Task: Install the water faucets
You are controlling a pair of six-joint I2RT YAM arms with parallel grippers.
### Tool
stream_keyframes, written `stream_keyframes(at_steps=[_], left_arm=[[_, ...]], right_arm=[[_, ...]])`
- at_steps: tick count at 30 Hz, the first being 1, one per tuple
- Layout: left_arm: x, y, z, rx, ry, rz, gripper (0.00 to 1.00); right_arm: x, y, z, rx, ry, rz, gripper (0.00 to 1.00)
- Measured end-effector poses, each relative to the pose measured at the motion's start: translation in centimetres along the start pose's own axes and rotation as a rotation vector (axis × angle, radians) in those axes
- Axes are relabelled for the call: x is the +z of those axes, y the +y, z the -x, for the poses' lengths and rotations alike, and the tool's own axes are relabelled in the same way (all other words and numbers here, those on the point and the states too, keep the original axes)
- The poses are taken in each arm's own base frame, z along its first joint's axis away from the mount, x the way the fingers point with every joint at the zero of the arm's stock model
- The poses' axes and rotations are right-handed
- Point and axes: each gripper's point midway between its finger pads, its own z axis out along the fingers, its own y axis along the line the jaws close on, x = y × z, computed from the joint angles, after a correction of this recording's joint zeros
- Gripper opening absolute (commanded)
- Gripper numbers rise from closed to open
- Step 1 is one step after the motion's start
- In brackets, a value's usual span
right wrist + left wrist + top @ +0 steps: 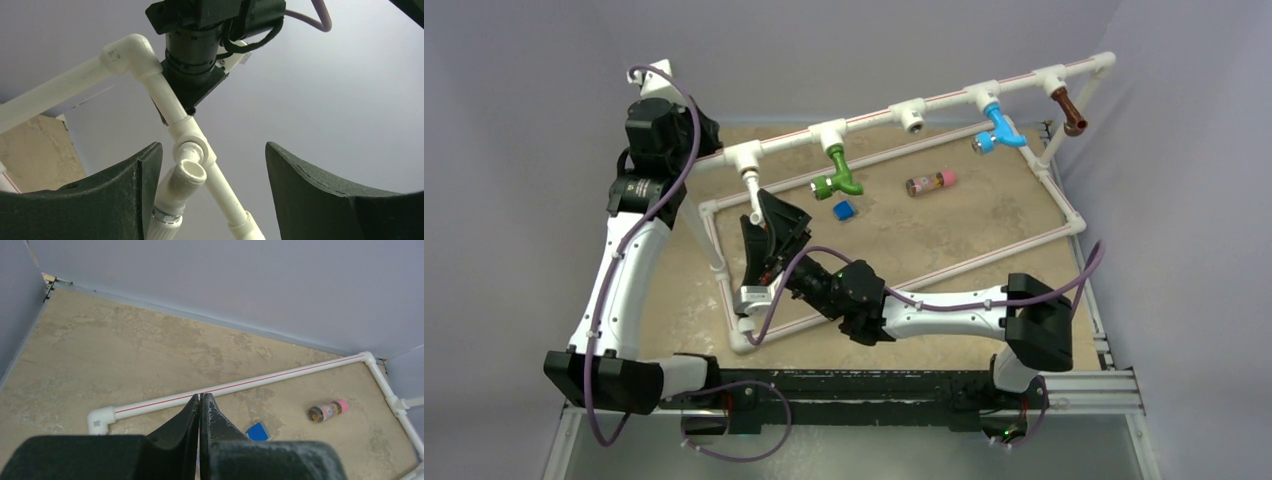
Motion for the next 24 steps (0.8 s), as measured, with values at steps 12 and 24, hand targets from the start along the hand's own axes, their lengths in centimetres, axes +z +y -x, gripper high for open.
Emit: stream_keyframes(at_steps=[12,24], left_arm=[[1.9,0.1,-1.7,0.004,0.042,0.011,0.0],[2.4,1.1,-1.2,0.007,-0.008,0.072,0.0]], right_arm=[[0.6,3.0,-2.0,0.019,0.056,0.081,0.66],[1.1,2.5,-2.6,0.137,0.098,0.038,0.13]])
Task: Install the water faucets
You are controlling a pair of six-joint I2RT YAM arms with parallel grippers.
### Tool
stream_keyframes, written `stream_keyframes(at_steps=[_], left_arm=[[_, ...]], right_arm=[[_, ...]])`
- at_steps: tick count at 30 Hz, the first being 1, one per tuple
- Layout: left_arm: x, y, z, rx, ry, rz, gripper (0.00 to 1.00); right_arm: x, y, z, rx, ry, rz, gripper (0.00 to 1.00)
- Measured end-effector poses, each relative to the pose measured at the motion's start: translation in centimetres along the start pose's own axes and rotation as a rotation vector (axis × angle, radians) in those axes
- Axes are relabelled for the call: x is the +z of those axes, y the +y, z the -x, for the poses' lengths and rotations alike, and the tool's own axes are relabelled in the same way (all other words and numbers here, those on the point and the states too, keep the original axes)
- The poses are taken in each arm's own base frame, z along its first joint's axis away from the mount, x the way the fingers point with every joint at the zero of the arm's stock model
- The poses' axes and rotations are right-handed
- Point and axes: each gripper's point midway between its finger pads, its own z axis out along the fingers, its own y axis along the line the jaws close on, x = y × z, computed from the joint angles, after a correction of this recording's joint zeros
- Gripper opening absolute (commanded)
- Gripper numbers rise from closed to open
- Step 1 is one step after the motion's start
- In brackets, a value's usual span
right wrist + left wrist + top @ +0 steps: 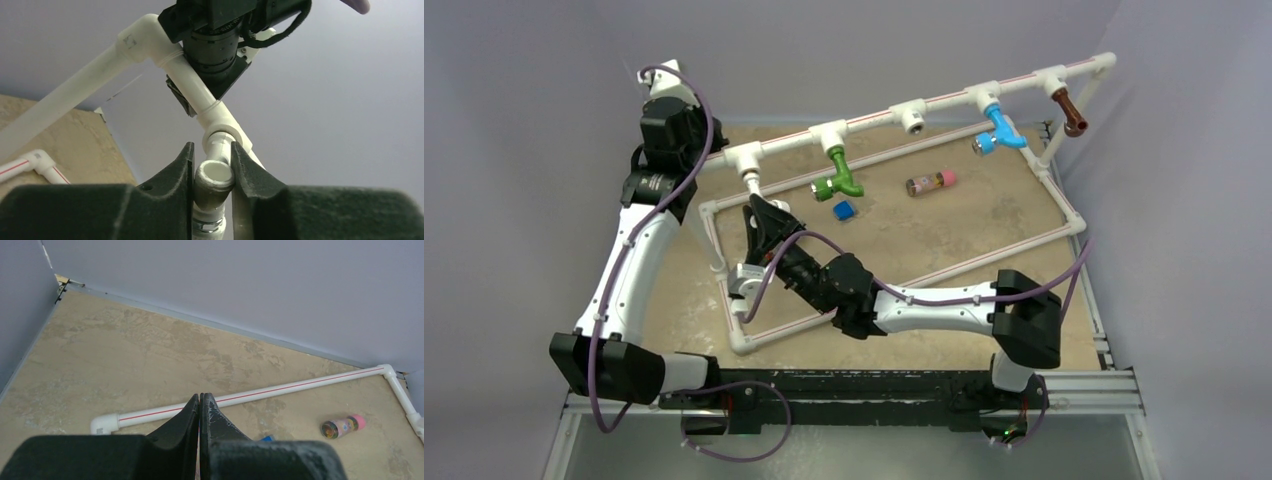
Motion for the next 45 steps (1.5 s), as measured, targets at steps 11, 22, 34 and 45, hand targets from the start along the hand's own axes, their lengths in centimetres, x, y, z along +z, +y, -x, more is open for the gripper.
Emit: stream_keyframes(at_steps=[11,22,34,45], left_arm=[[0.3,-0.2,0.3,-0.004,-0.027,-0.012,0.0],[0.4,-0.4,0.4,-0.004,-0.035,-0.02,0.0],[0.3,-0.6,0.4,-0.006,-0.034,-0.031,0.0],[0.0,-1.0,0.1,-0.006,-0.022,-0.055,0.0]], right_arm=[[0.2,-0.8,-0.2,0.282,0.023,-0.149,0.0],[0.1,-1.3,-0.6,0.898,0.039,-0.324,0.0],[-0.1,-1.0,-0.9,1.496,0.035,-0.475,0.0],[-0.8,-0.5,-0.7,1.932,-0.004,-0.539,0.0]])
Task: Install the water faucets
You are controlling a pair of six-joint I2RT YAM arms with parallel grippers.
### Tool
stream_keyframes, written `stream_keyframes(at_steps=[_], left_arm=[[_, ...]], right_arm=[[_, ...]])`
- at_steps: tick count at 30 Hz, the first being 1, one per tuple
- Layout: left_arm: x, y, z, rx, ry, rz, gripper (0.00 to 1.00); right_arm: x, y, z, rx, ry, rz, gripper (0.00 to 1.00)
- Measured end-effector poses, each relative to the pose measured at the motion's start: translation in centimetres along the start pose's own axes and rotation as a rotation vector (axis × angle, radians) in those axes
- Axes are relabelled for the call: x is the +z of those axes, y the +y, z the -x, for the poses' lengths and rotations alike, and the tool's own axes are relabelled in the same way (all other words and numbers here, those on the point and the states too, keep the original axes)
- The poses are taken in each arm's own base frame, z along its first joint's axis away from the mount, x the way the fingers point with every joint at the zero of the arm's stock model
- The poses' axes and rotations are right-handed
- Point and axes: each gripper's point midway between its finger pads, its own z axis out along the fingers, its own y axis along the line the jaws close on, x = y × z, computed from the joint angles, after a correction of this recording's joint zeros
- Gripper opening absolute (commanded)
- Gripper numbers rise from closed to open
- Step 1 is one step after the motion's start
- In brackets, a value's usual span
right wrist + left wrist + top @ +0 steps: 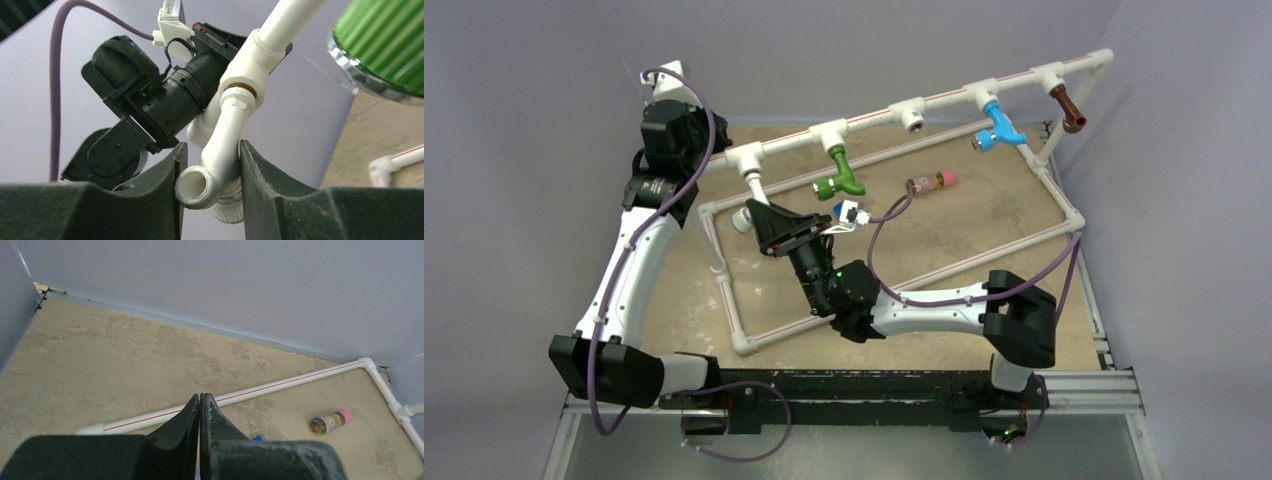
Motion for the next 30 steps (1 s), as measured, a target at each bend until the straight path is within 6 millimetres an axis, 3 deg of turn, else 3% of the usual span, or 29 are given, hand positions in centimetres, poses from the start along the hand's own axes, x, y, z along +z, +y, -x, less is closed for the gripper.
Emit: stream_keyframes(at_steps=[11,19,24,30], left_arm=[[0.01,0.02,0.1,-0.001,-0.004,-0.003,0.0],[0.05,0.1,0.21,-0.002,-0.009,-0.002,0.0],[-0.03,0.08,0.14,-0.002,-0.005,-0.003,0.0],[-0.06,0.22,0.25,-0.005,-0.007,-0.008,0.0]], right_arm=[[0.32,0.36,-0.26,0.463,0.026,-0.042,0.0],[0.44,0.39,-0.4,0.65,0.047,-0.07,0.01],[0.2,0.31,-0.29,0.67,0.058,-0.071,0.32],[-0.27,0.39,0.31,0.683,0.065,-0.05,0.56]])
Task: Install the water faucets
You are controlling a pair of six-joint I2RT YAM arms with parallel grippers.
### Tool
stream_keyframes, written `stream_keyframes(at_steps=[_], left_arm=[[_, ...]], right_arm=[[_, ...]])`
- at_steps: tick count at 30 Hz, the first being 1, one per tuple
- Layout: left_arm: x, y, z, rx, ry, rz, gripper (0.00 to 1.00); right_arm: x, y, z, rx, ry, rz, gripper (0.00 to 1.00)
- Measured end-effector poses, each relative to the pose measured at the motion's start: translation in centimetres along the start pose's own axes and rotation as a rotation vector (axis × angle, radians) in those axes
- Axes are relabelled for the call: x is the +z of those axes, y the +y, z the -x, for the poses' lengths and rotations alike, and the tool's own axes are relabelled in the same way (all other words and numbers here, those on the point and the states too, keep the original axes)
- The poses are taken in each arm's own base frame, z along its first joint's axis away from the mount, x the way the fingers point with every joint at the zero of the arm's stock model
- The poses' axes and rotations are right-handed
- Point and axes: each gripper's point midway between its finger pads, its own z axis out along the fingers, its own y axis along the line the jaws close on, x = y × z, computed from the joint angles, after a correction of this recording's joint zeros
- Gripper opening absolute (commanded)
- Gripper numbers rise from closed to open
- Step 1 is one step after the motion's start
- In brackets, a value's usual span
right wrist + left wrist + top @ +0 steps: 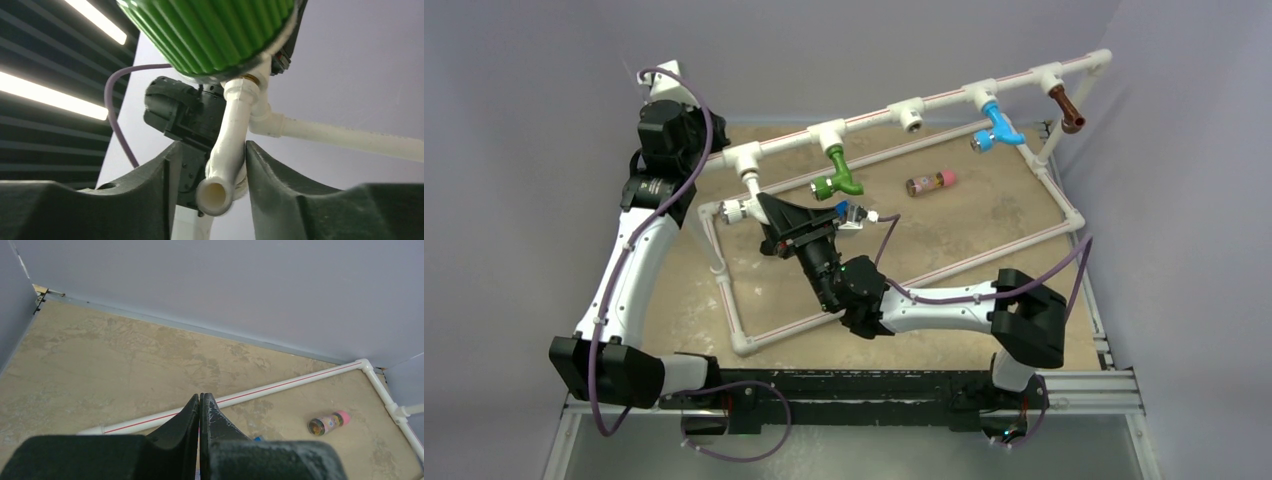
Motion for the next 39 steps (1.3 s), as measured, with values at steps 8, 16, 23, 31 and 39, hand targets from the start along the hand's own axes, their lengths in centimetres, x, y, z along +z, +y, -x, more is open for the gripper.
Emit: stream_keyframes(at_steps=[8,16,23,31,39], left_arm=[[0.0,-0.1,0.0,-0.001,0.003,-0.01,0.0],[0.0,-0.2,0.0,-0.001,0.005,-0.016,0.0],[0.0,-0.2,0.0,-0.002,0.005,-0.018,0.0],[0.0,-0.2,0.0,-0.002,0.006,-0.02,0.0],[0.0,-0.1,0.0,-0.003,0.005,-0.019,0.0]], right_arm=[[-0.4,1.3,0.2,0.0,0.01,0.05,0.68],[-1.4,1.1,0.8,-0.046,0.021,0.042,0.7],[-2.7,1.7,2.0,-0.139,0.023,0.046,0.71],[-4.4,2.8,2.3,-0.28,0.093,0.075,0.7],[-5.9,2.5,2.2,-0.589,0.184,0.097,0.71]])
